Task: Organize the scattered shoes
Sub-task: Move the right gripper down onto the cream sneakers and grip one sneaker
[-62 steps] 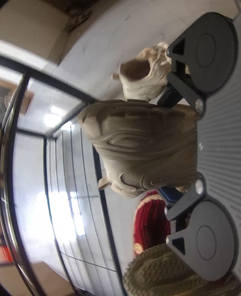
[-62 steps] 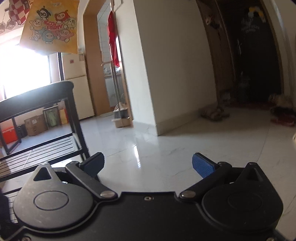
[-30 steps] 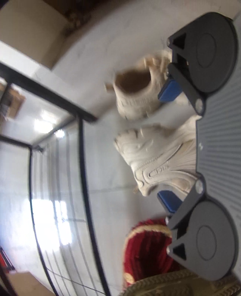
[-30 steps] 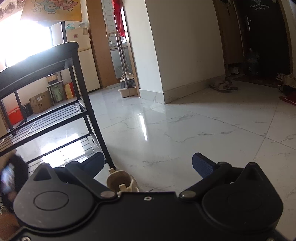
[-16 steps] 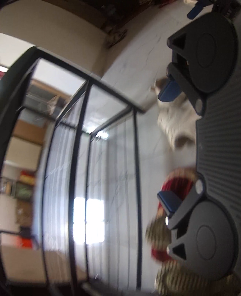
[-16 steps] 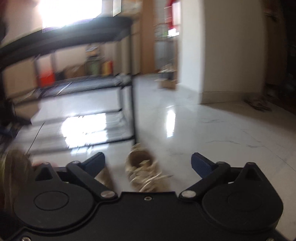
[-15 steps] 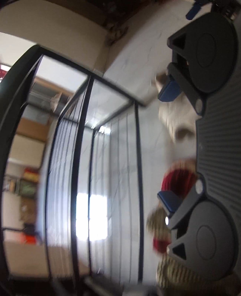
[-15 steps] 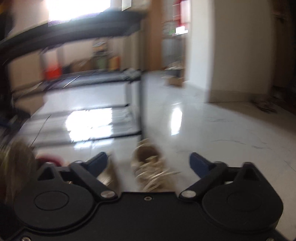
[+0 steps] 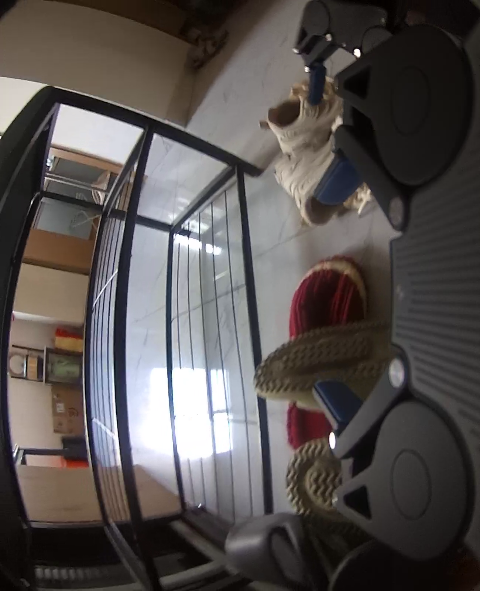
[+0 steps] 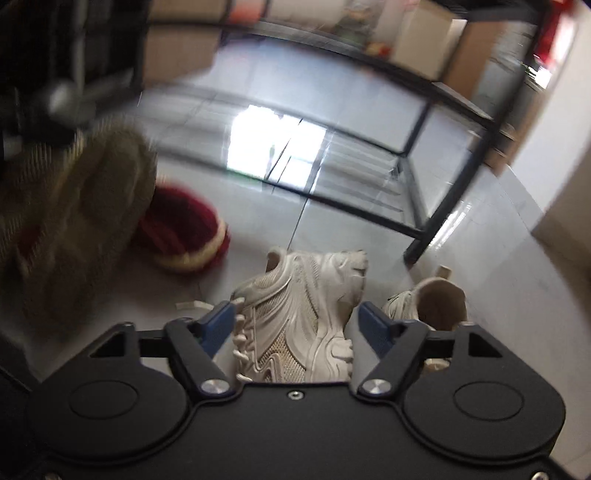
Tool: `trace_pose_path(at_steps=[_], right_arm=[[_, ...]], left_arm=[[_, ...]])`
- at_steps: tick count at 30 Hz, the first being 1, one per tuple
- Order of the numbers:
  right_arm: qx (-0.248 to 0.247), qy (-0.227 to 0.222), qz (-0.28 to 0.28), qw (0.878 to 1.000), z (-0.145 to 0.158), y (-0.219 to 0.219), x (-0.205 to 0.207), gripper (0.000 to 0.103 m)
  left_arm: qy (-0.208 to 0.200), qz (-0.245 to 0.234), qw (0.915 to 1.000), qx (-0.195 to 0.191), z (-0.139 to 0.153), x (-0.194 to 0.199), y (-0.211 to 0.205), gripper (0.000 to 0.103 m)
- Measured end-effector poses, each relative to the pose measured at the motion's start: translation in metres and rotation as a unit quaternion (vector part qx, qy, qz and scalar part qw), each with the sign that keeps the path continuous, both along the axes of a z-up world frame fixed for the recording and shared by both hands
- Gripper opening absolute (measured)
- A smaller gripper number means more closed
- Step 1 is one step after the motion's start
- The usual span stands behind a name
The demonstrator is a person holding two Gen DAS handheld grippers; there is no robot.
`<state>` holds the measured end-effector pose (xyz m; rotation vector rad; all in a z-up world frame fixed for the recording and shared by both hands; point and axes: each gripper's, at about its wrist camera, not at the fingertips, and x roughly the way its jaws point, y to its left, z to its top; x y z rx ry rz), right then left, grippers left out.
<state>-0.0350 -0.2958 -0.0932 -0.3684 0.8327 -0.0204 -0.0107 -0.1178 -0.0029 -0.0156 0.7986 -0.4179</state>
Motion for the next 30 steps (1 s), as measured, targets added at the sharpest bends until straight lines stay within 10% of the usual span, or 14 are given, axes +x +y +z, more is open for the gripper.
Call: trace_pose_path(at_steps=[16, 30], right_arm=[[-0.15, 0.074, 0.051, 0.985, -0.078, 0.029, 0.02, 0.069], [0.012, 0.006, 0.025, 1.0, -0.048, -0.027, 0.002, 0.063]], left_arm=[[0.103, 0.072, 0.9917, -0.029, -0.024, 0.031, 0.021, 0.102], [0.116, 0.047, 0.9921, -0.007, -0.038, 0.027, 0.011, 0.102]])
